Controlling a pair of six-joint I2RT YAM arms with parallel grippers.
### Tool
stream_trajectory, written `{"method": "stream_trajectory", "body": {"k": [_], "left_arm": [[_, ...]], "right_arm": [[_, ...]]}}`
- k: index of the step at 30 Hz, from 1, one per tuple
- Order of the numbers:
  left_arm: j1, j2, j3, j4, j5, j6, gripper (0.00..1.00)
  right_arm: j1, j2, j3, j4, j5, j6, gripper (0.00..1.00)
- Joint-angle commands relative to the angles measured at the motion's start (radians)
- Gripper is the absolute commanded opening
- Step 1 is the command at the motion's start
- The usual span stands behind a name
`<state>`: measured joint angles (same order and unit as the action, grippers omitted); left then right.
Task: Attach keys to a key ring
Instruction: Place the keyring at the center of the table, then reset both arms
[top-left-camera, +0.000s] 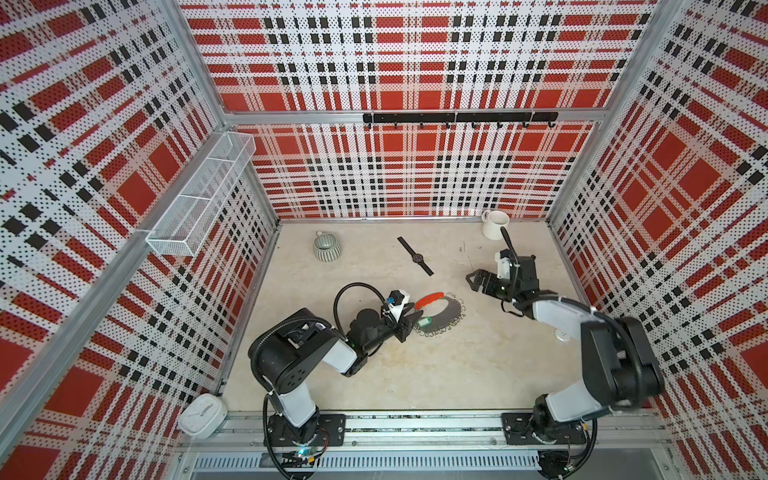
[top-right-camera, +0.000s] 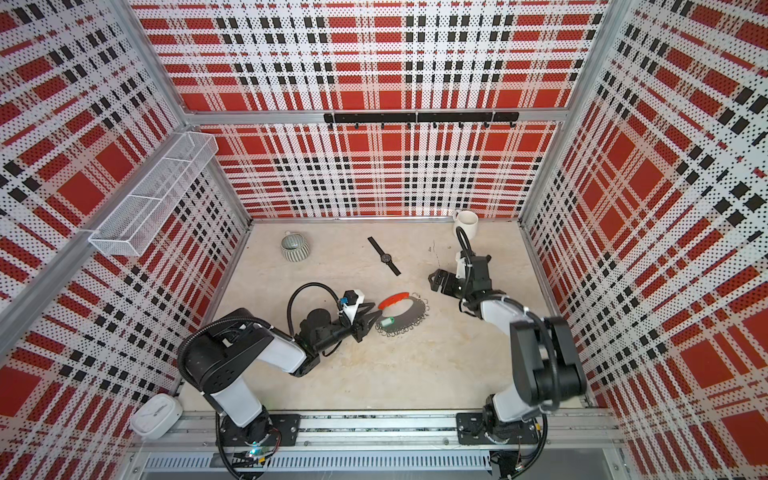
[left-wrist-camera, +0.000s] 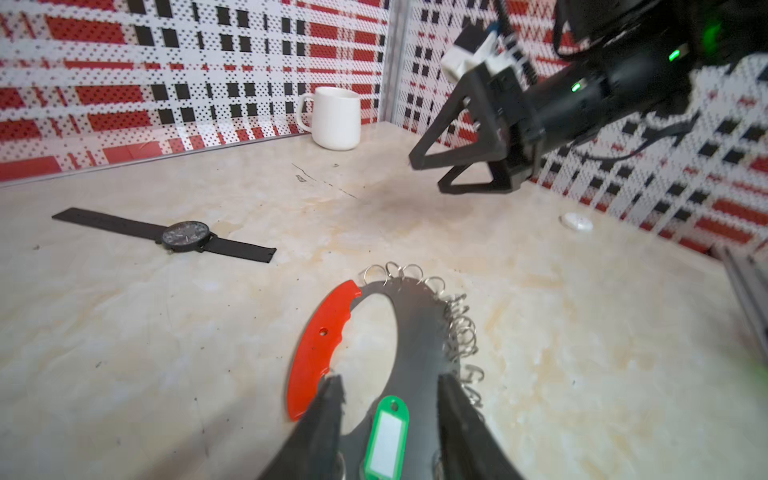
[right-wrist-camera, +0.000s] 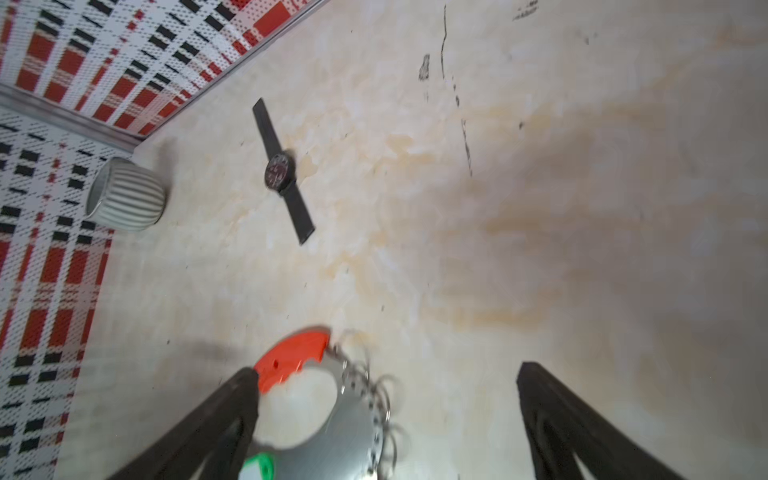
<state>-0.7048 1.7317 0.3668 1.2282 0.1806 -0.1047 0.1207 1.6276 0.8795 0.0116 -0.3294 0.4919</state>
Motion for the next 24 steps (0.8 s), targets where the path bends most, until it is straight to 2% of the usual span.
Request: {"method": "stream_trajectory", "body": {"k": [1, 3, 5, 9, 11, 15, 19, 21, 24], "left_arm": [[-0.011, -0.038, -0.028, 0.054, -0.094, -0.013, 0.98], [-0.014, -0.083, -0.043, 0.029, -0.137, -0.008, 0.98], [-0.015, -0.146, -0.037, -0.060, -0.192, -0.012, 0.98], [-0.013, -0.270, 0.016, -0.311, -0.342, -0.012, 0.98], [-0.012, -0.326, 0.026, -0.374, -0.410, 0.007, 0.98], [0.004, -0.415, -0.004, -0.389, -0.517, 0.026, 0.98], [0.049, -0.482, 0.020, -0.484, -0.577, 0.056, 0.98], [0.083, -0.509, 0.028, -0.512, -0.580, 0.053, 0.98], [0.149, -0.549, 0.023, -0.531, -0.576, 0.027, 0.98]], "right_arm": [[-0.019, 0.081, 0.137, -0.178, 0.028, -0.121, 1.00], [-0.019, 0.075, 0.147, -0.169, 0.171, -0.163, 1.00], [-0.020, 0.040, 0.126, -0.137, 0.363, -0.185, 1.00], [-0.024, -0.036, 0.018, -0.021, 0.681, -0.251, 1.00], [-0.027, -0.068, -0.064, 0.079, 0.792, -0.303, 1.00], [-0.029, -0.120, -0.233, 0.297, 0.838, -0.409, 1.00], [-0.030, -0.159, -0.398, 0.576, 0.773, -0.491, 1.00], [-0.030, -0.175, -0.416, 0.601, 0.698, -0.506, 1.00], [-0.030, -0.172, -0.412, 0.629, 0.639, -0.451, 1.00]]}}
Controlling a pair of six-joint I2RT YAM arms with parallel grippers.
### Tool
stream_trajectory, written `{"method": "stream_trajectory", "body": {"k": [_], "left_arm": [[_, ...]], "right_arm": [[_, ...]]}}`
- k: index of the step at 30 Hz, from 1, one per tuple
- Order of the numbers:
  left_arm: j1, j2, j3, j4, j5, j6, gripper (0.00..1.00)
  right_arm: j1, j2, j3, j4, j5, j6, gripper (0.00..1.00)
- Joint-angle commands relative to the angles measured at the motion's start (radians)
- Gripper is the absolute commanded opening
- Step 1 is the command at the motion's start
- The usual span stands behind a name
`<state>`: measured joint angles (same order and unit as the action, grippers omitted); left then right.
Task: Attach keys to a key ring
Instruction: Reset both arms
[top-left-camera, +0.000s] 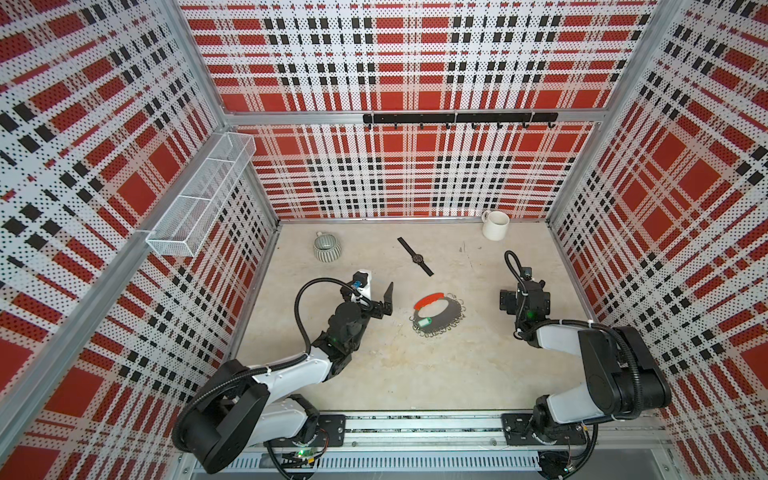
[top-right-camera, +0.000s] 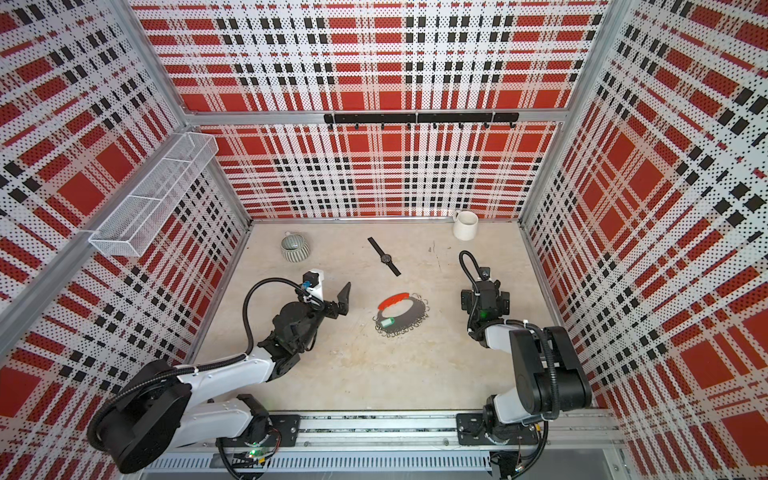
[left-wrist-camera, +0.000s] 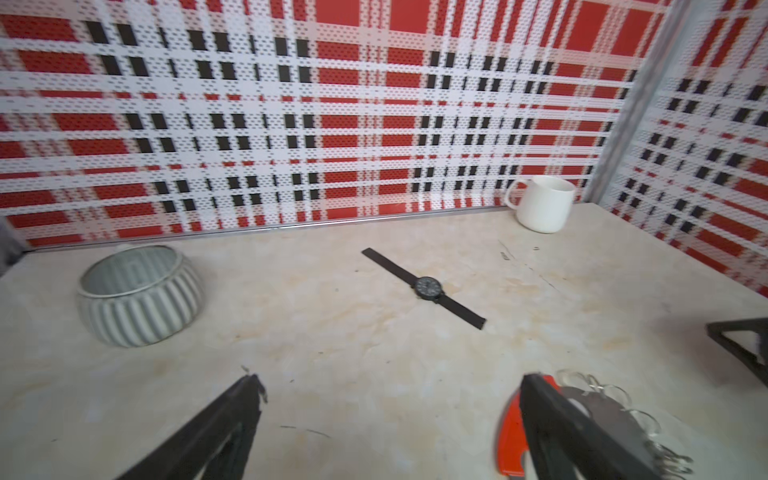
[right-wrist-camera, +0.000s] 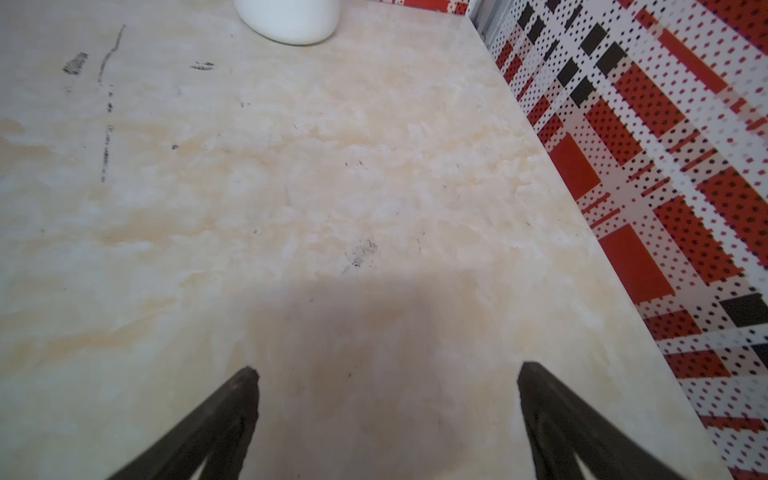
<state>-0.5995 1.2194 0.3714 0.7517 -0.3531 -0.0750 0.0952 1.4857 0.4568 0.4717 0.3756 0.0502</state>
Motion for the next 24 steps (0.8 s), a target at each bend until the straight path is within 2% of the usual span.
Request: {"method": "stream_trajectory", "body": {"k": [1, 2, 6, 10, 13, 14, 17, 19, 22, 24], "left_arm": [[0.060, -0.048, 0.016, -0.060, -0.041, -0.010, 0.98], [0.076, -0.061, 0.012, -0.070, -0.043, -0.016, 0.98], [0.108, -0.103, -0.007, -0.083, -0.055, -0.022, 0.98], [0.136, -0.125, -0.022, -0.087, -0.071, -0.006, 0.98], [0.159, -0.129, -0.025, -0.084, -0.101, 0.012, 0.98], [0.171, -0.124, -0.025, -0.075, -0.112, 0.021, 0.98], [0.207, -0.098, -0.022, -0.049, -0.195, 0.085, 0.98], [0.236, -0.078, -0.031, -0.012, -0.249, 0.137, 0.98], [0.315, -0.047, -0.086, 0.089, -0.260, 0.159, 0.98], [0.369, -0.032, -0.139, 0.176, -0.223, 0.176, 0.98]], "right_arm": [[-0.004, -0.026, 0.008, 0.197, -0.083, 0.013, 1.00], [-0.004, -0.016, -0.008, 0.259, -0.103, 0.036, 1.00], [0.003, 0.028, -0.069, 0.467, -0.156, -0.042, 1.00], [-0.039, 0.120, -0.283, 0.971, -0.162, 0.004, 1.00], [-0.040, 0.079, -0.236, 0.800, -0.162, 0.010, 1.00], [-0.039, 0.097, -0.216, 0.805, -0.199, 0.000, 1.00], [-0.037, 0.088, -0.186, 0.718, -0.101, 0.032, 1.00], [-0.037, 0.086, -0.181, 0.710, -0.101, 0.028, 1.00], [-0.036, 0.086, -0.177, 0.708, -0.105, 0.026, 1.00], [-0.036, 0.089, -0.180, 0.717, -0.107, 0.026, 1.00]]}}
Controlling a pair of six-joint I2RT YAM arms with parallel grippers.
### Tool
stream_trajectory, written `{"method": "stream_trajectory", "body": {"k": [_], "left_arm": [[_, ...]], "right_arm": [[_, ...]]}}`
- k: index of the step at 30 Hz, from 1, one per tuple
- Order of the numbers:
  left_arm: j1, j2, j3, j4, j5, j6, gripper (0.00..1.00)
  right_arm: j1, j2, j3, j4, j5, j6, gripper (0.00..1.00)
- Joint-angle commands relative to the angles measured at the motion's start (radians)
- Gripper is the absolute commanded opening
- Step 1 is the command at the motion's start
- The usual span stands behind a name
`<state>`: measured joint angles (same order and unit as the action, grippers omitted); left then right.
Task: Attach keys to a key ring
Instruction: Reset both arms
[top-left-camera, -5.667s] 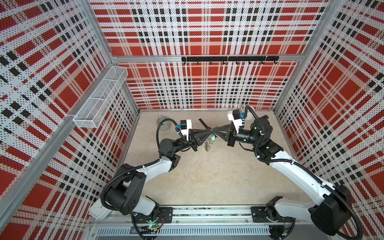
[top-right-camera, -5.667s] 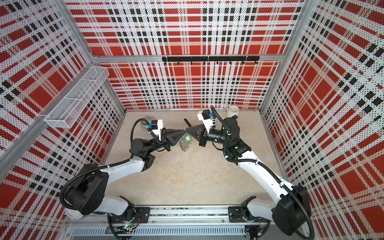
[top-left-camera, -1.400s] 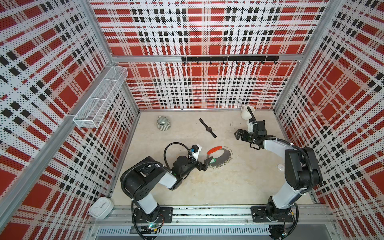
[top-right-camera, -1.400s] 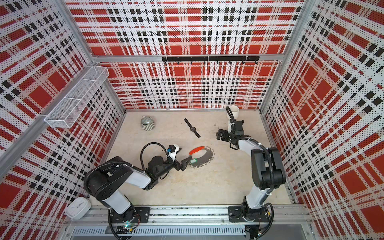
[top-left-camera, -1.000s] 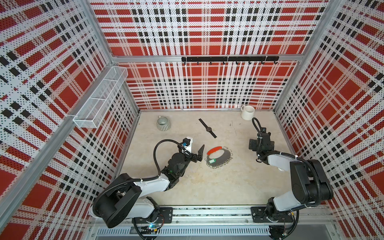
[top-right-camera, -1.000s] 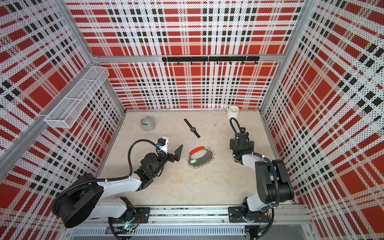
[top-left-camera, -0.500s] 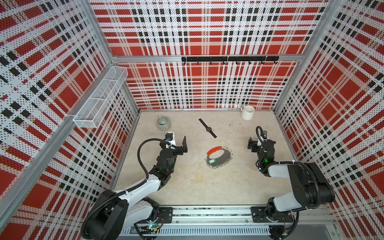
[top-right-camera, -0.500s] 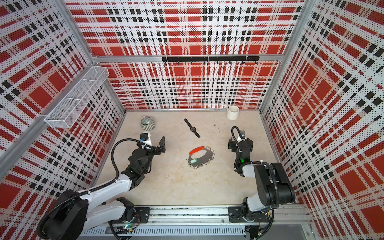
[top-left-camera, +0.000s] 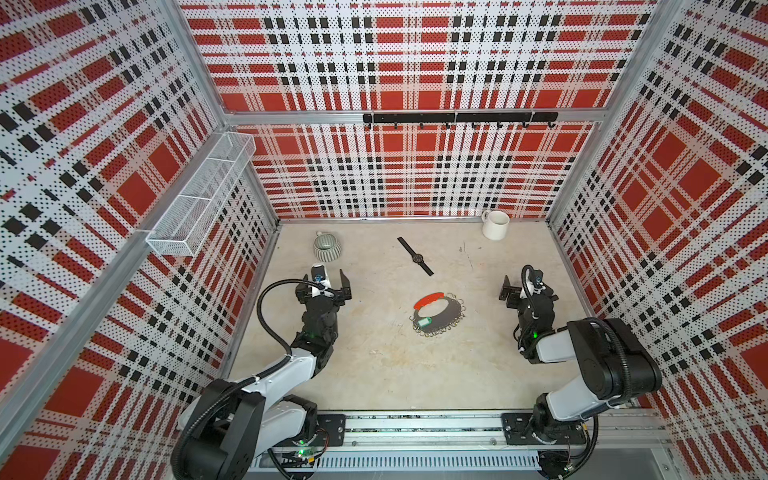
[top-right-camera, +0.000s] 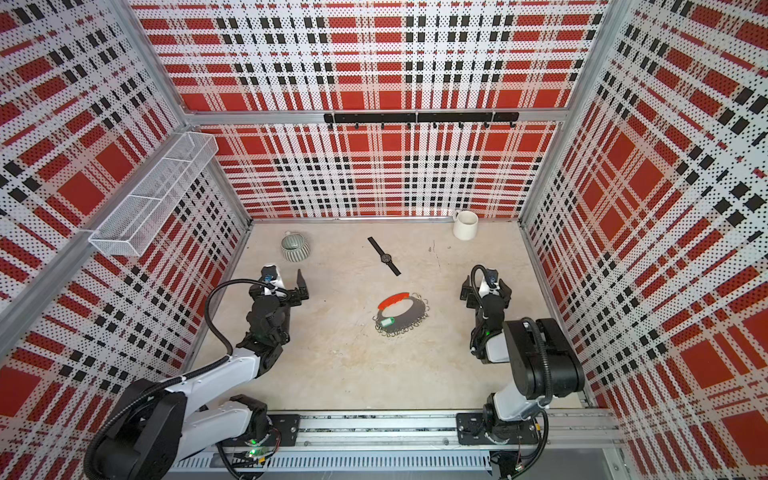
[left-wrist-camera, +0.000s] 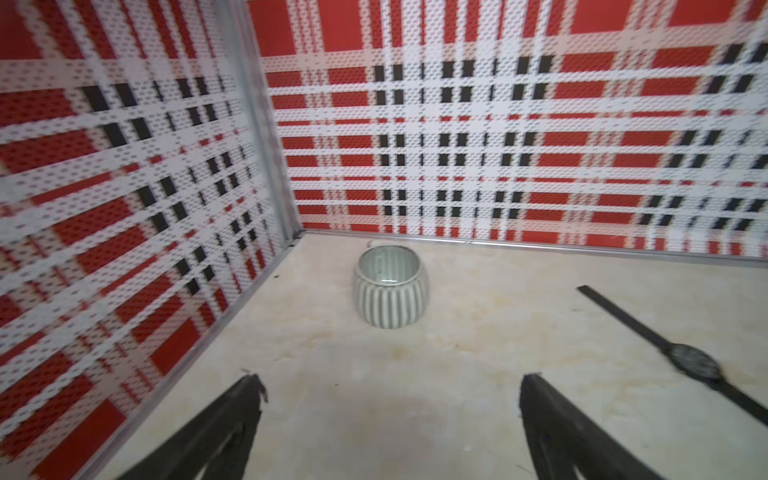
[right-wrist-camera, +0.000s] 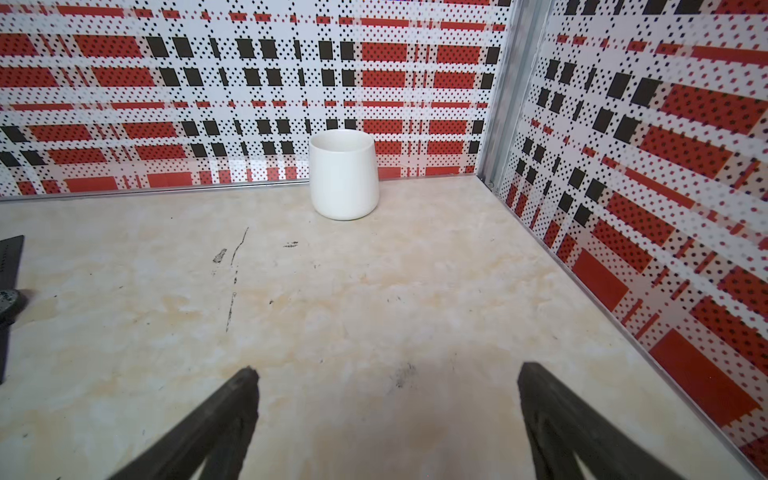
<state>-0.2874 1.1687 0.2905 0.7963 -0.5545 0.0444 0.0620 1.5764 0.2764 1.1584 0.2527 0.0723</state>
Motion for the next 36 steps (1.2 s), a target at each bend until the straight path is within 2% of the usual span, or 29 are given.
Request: {"method": "stream_trajectory", "body": {"k": [1, 5, 8, 12, 13, 15, 16, 17, 19, 21, 36], "left_arm": [[0.086, 0.031, -0.097, 0.206, 0.005, 0.064, 0.98], [0.149, 0.129, -0.204, 0.514, 0.075, 0.047, 0.98], [0.153, 0.185, -0.164, 0.512, 0.090, 0.067, 0.98], [0.161, 0.254, -0.080, 0.452, 0.118, 0.010, 0.98], [0.165, 0.282, -0.089, 0.500, 0.161, 0.019, 0.98], [0.169, 0.356, -0.084, 0.587, 0.106, 0.000, 0.98], [0.197, 0.369, -0.093, 0.615, 0.115, -0.037, 0.98], [0.235, 0.377, -0.107, 0.597, 0.165, -0.079, 0.98], [0.277, 0.420, -0.133, 0.730, 0.208, -0.113, 0.98], [0.272, 0.400, -0.105, 0.627, 0.197, -0.110, 0.98], [0.199, 0.418, -0.123, 0.709, 0.096, -0.046, 0.98]], "right_arm": [[-0.003, -0.005, 0.001, 0.025, 0.017, 0.003, 1.00], [-0.004, -0.003, 0.002, 0.028, 0.015, 0.004, 1.00], [-0.002, -0.003, 0.002, 0.027, 0.014, 0.004, 1.00], [-0.004, -0.004, 0.002, 0.027, 0.014, 0.003, 1.00], [-0.003, -0.003, 0.004, 0.025, 0.014, 0.003, 1.00], [-0.002, -0.004, 0.002, 0.025, 0.014, 0.003, 1.00], [-0.002, -0.003, 0.002, 0.026, 0.013, 0.004, 1.00], [-0.003, -0.004, 0.001, 0.026, 0.013, 0.003, 1.00], [-0.003, -0.002, 0.002, 0.026, 0.013, 0.004, 1.00], [-0.003, -0.002, 0.003, 0.025, 0.014, 0.004, 1.00], [-0.003, -0.003, 0.003, 0.025, 0.008, 0.002, 1.00]]}}
